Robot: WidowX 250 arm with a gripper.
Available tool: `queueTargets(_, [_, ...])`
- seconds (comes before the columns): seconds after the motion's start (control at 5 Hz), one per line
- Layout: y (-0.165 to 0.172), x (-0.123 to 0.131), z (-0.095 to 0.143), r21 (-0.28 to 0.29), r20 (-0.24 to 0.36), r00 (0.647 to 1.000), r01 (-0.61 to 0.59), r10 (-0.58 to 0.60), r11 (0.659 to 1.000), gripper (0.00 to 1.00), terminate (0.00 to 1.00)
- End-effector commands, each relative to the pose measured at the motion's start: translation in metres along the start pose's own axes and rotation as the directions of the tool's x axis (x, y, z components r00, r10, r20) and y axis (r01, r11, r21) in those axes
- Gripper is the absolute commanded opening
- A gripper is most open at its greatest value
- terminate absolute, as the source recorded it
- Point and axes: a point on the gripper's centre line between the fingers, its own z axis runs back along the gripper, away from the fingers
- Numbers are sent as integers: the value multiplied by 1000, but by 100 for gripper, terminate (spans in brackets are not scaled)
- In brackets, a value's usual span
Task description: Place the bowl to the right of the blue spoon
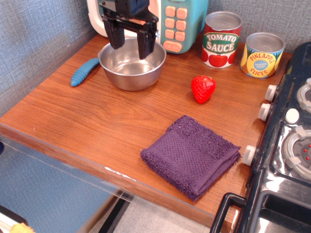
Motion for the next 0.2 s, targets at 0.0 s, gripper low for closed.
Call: queueTargets(0.0, [9,-8,25,24,60,998,0,-1,1000,100,100])
